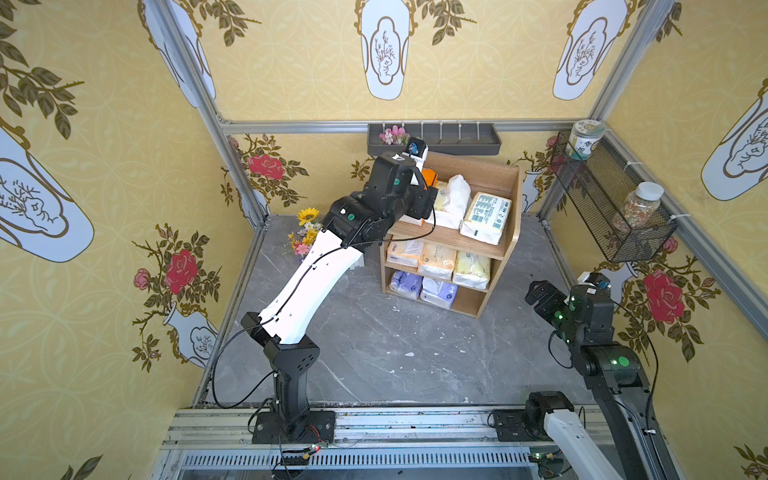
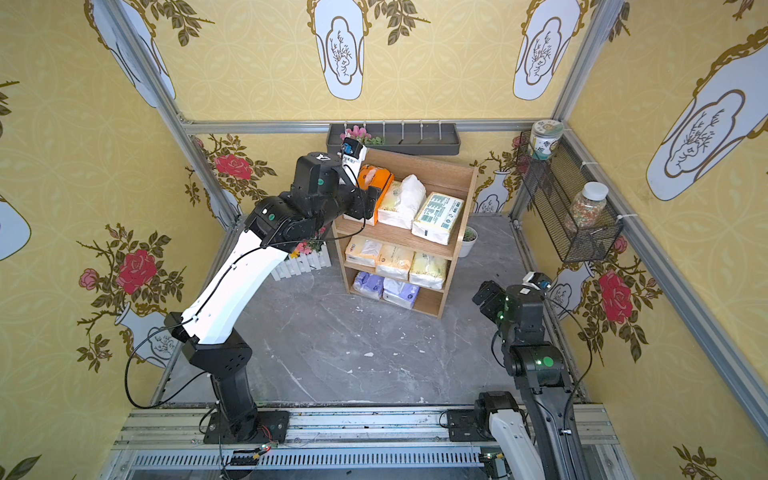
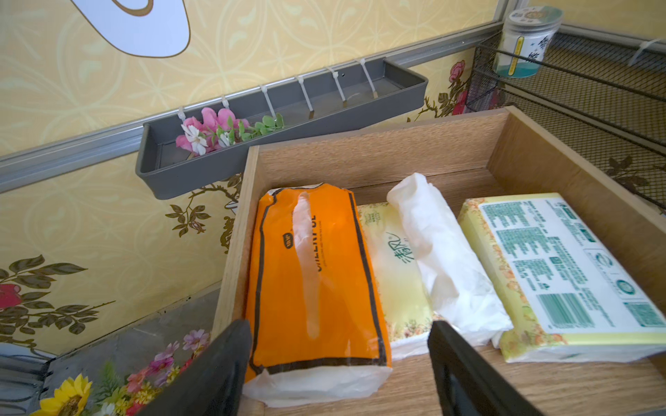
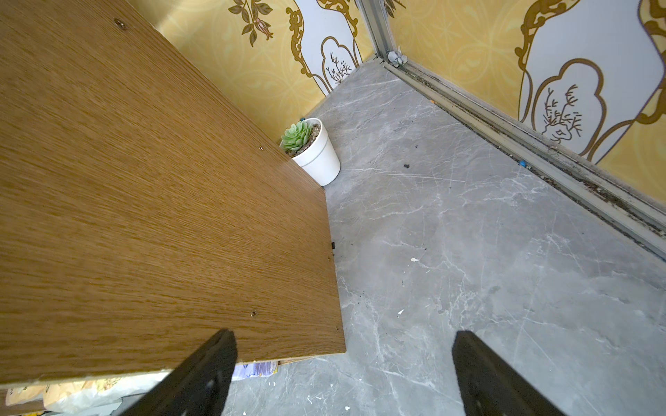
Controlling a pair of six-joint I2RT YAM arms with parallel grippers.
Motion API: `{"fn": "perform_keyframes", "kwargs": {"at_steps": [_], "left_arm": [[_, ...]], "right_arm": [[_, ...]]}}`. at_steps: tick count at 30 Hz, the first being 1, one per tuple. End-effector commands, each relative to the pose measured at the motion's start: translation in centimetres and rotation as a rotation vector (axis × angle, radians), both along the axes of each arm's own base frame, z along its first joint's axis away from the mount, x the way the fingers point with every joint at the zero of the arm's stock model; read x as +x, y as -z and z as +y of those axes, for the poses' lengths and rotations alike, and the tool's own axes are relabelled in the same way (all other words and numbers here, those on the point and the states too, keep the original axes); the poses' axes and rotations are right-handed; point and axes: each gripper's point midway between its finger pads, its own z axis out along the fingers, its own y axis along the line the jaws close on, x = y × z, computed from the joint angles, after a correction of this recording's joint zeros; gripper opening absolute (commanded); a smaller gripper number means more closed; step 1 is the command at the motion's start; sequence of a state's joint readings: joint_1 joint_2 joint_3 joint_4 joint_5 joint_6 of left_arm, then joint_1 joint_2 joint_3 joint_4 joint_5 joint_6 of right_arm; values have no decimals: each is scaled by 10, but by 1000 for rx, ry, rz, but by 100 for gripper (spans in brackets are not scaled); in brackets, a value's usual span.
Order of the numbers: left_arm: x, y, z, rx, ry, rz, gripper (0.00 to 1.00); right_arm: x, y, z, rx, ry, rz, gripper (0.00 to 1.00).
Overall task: Remove the tissue boxes from the shelf
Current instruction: Pick up a box of tissues from the shelf.
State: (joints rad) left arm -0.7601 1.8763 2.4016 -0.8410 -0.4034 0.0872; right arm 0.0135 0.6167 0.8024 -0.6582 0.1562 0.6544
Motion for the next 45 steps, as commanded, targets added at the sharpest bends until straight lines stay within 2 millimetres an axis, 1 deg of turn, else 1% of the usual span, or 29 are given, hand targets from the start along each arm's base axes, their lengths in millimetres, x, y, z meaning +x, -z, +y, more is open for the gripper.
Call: {"fn": "perform_keyframes", "kwargs": {"at_steps": [1, 5, 11, 18, 21, 26, 31, 34, 36, 39, 44, 45], "left_arm": [[0, 15, -12, 10, 46, 41, 78], [5, 28, -12, 39, 23, 61, 75], [10, 36, -15, 50, 20, 65, 72], [18, 54, -20, 85, 13, 87, 68], [21, 56, -18, 100, -9, 79, 67], [26, 53, -14, 111, -39, 53, 55], [28, 59, -12, 129, -52, 59, 38], [27, 60, -12, 126, -52, 61, 28], [27, 58, -12, 117, -51, 59, 20], [23, 52, -16, 88, -24, 59, 11], [17, 38, -16, 62, -20, 20, 0], [15, 35, -16, 63, -21, 10, 0]], "right_arm": [[1, -5, 0, 8, 6, -20, 97], [0, -3, 0, 7, 2, -15, 97], [0, -5, 0, 0, 1, -13, 97], [2, -3, 1, 6, -2, -7, 97], [2, -2, 1, 3, -2, -6, 97], [2, 0, 0, 0, 0, -1, 97], [2, 0, 1, 2, -2, -1, 97], [2, -1, 0, 2, -1, -4, 97], [2, -2, 1, 3, -3, -7, 97], [2, -2, 2, 4, -9, -9, 97], [1, -5, 1, -2, -10, -11, 97], [0, -6, 1, -2, -9, -13, 97]]}}
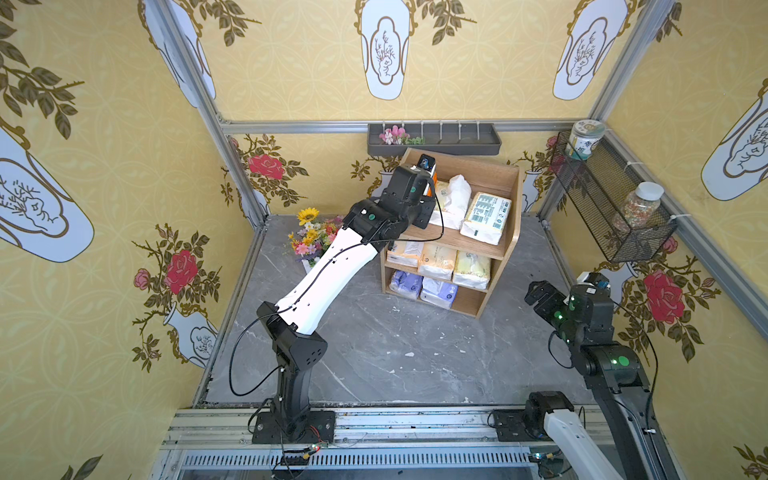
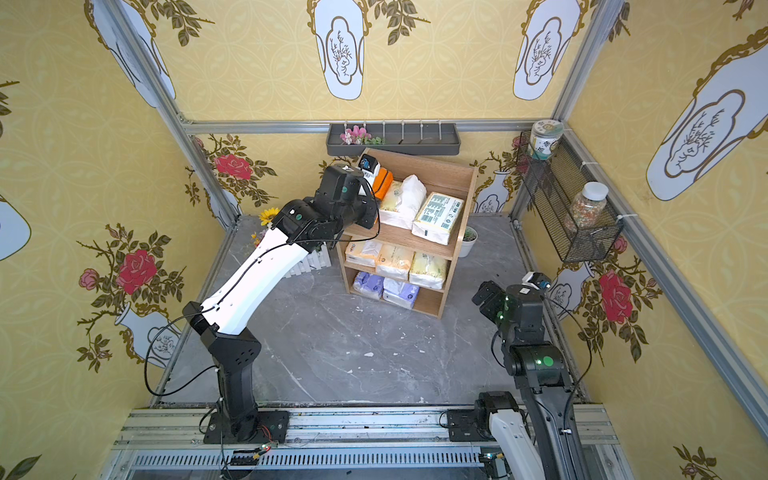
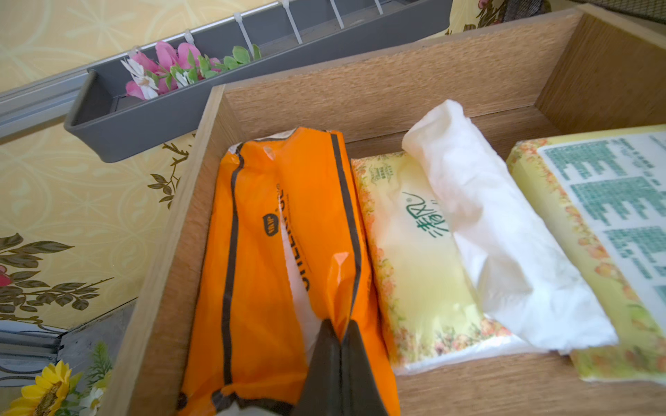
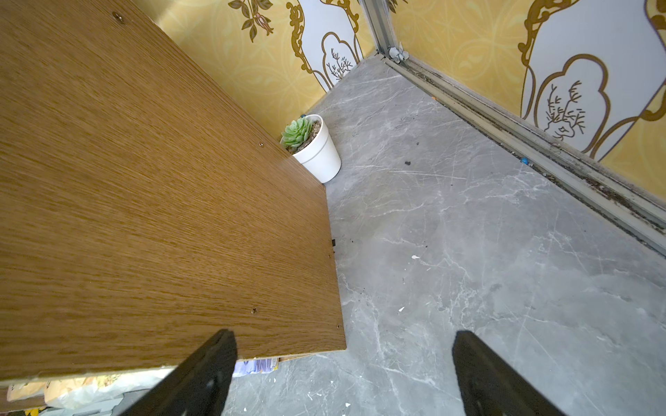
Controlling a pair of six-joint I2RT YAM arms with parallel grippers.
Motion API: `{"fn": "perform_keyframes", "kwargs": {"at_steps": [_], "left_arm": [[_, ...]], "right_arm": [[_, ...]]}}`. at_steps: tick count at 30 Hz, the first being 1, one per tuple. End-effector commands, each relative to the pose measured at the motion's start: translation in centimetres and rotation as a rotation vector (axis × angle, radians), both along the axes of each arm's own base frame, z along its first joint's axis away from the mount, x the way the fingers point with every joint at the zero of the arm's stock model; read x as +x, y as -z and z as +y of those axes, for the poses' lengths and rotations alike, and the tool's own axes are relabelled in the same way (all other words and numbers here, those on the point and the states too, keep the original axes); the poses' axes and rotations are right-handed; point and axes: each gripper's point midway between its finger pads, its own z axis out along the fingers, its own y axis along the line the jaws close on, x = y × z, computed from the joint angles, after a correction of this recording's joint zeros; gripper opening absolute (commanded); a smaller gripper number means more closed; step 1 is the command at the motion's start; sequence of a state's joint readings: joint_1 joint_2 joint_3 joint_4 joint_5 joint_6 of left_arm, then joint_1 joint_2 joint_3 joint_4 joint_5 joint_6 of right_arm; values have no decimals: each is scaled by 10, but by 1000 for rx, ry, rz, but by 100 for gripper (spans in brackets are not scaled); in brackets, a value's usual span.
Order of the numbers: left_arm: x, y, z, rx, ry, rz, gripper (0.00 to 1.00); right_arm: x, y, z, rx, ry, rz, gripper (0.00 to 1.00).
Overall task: Remove the tissue boxes from the shelf
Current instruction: Pick up a box of tissues from the shelf.
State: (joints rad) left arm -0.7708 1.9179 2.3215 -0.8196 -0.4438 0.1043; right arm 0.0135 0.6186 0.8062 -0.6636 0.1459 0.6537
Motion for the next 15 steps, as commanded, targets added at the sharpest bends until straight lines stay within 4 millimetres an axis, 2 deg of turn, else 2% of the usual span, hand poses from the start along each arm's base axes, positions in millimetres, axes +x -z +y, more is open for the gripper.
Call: {"fn": "perform_keyframes", "kwargs": {"at_steps": [1, 8, 15], "left_arm": [[-1, -16, -3, -33, -3, -57, 0], [-25, -50, -3, -65, -5, -183, 0], [-58, -85, 13, -101, -37, -307, 0]], "right_arm": [[0, -8, -1, -9, 2, -21, 97], [-7, -18, -9, -53, 29, -31, 97], [-17, -41, -18, -114, 54, -62, 97]]}}
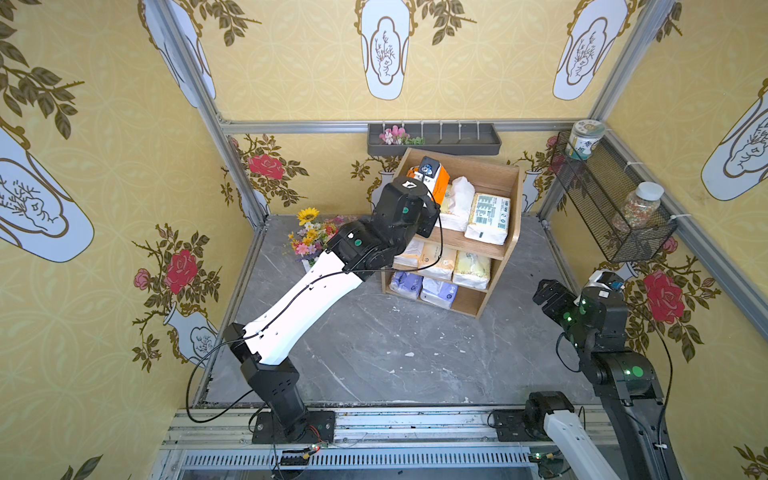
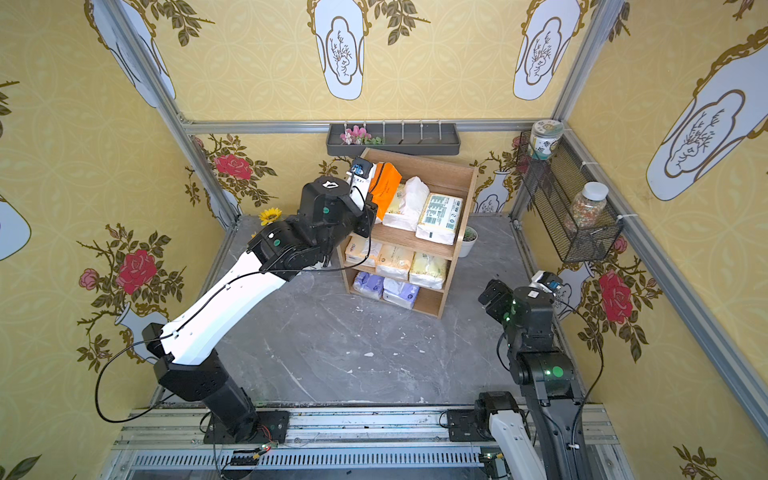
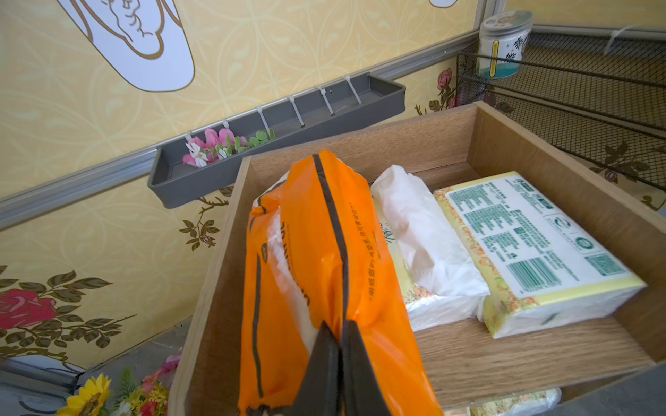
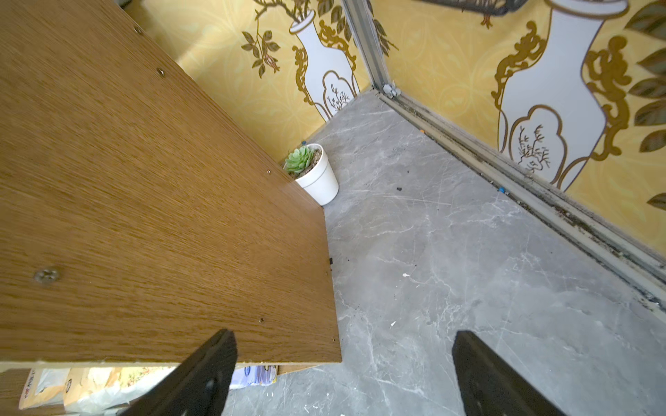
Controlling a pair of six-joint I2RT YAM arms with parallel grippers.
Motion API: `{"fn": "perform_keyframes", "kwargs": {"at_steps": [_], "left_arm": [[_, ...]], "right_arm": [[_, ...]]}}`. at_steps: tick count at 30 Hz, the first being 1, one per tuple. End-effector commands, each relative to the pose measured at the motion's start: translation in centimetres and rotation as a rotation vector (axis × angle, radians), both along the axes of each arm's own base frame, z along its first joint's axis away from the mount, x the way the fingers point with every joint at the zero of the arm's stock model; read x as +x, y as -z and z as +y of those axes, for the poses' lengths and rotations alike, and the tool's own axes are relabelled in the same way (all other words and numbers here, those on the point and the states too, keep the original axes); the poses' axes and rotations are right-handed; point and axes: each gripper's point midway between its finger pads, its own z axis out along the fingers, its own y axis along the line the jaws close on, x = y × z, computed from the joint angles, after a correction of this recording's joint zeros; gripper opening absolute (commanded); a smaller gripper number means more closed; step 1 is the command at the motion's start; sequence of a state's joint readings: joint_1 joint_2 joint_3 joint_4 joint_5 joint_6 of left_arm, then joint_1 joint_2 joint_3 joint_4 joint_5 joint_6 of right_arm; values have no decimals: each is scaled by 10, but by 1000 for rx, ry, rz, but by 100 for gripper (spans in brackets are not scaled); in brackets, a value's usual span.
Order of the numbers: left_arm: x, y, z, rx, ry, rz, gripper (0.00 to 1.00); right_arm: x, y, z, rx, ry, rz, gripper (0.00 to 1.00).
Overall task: Remove the tissue boxes from the shelf
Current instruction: Pick up a box of tissues from the shelf.
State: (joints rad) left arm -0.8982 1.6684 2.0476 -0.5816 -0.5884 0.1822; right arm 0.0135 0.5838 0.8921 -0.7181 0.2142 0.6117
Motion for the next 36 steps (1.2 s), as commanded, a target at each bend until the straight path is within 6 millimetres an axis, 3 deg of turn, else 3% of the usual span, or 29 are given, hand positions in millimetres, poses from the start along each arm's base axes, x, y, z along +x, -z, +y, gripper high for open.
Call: {"fn": "perform_keyframes", "kwargs": {"at_steps": [1, 5, 9, 15, 20, 29, 36], "left_arm": [[-5, -30, 12, -62, -59, -108, 0], [-30, -38, 20, -75, -63, -139, 0], [-59, -31, 22, -63, -50, -170, 0], [-101, -21, 30, -99, -18, -235, 0], [-132, -1, 27, -130, 66, -246, 0], [-148, 46, 50, -143, 77, -194, 0], [-163, 91, 44, -48, 150, -170, 0]], "right_arm": [[-5, -10, -6, -50, 18, -6, 97], [-12, -27, -6, -58, 8, -37, 97], [-17, -48, 1, -71, -40, -86, 97], [-21, -75, 33, -77, -246, -150, 97], [-30, -92, 61, -48, -410, -208, 97], [-50, -113, 112, 17, -716, -275, 97], [-56, -119, 143, 169, -883, -306, 97]]}}
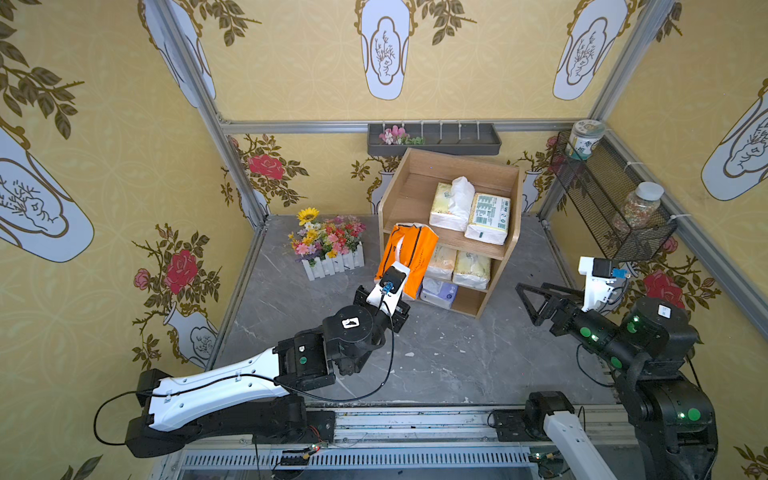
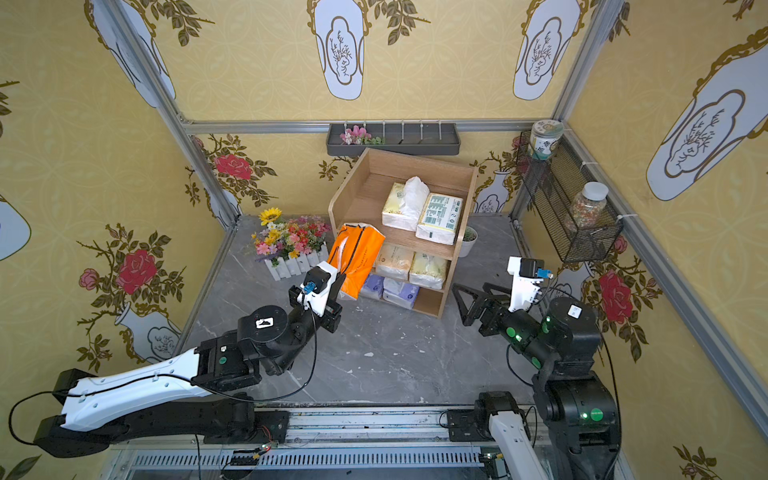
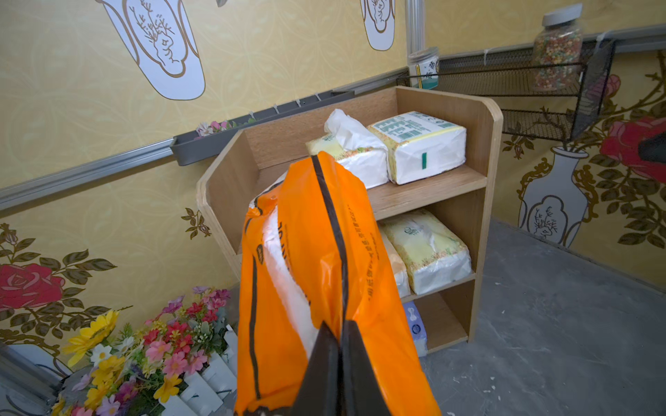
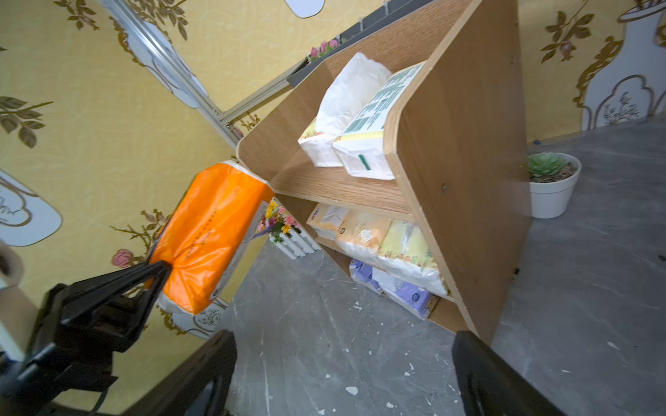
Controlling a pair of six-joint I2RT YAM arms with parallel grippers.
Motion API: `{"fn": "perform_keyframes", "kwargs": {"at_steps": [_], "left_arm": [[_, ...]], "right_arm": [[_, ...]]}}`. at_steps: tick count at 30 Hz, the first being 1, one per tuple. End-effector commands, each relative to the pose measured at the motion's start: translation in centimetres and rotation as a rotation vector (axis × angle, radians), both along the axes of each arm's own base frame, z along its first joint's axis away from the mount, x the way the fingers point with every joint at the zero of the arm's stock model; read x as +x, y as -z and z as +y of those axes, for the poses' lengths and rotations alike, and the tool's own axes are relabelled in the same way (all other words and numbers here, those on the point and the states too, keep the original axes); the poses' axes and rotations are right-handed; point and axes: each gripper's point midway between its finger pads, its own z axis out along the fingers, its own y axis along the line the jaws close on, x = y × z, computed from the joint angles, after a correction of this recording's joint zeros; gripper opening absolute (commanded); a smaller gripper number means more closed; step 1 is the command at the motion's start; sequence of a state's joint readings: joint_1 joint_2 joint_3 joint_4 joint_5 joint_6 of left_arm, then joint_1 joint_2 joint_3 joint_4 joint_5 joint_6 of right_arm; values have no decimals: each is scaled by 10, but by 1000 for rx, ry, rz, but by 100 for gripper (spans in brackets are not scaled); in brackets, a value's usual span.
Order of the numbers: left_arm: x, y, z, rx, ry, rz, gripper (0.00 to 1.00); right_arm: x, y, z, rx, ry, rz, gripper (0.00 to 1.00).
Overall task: Remove the tissue boxes from the shelf
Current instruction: Pick up a box of tissues from the shelf.
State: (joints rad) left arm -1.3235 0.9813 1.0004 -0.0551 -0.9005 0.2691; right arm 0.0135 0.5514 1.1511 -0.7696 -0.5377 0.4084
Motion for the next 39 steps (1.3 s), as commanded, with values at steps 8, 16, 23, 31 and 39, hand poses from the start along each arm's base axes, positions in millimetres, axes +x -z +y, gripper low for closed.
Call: {"fn": "perform_keyframes", "kwargs": {"at_steps": [8, 16, 23, 31, 39], "left_arm": [[-8, 51, 4, 51, 23, 32, 0], [-17, 63, 2, 53, 92, 49, 0], [-12, 78, -12, 146, 78, 49, 0], [-8, 92, -28, 220, 76, 49, 0], [-9, 100, -27, 247, 85, 61, 0]], "right_arm": [[-8, 8, 32, 179, -197, 84, 97], [13, 45, 34, 401, -156, 226, 97], [32, 55, 28, 436, -84, 269, 97], [38, 83, 71, 332, -129, 347, 97], [29, 101, 159, 157, -225, 326, 97]]}}
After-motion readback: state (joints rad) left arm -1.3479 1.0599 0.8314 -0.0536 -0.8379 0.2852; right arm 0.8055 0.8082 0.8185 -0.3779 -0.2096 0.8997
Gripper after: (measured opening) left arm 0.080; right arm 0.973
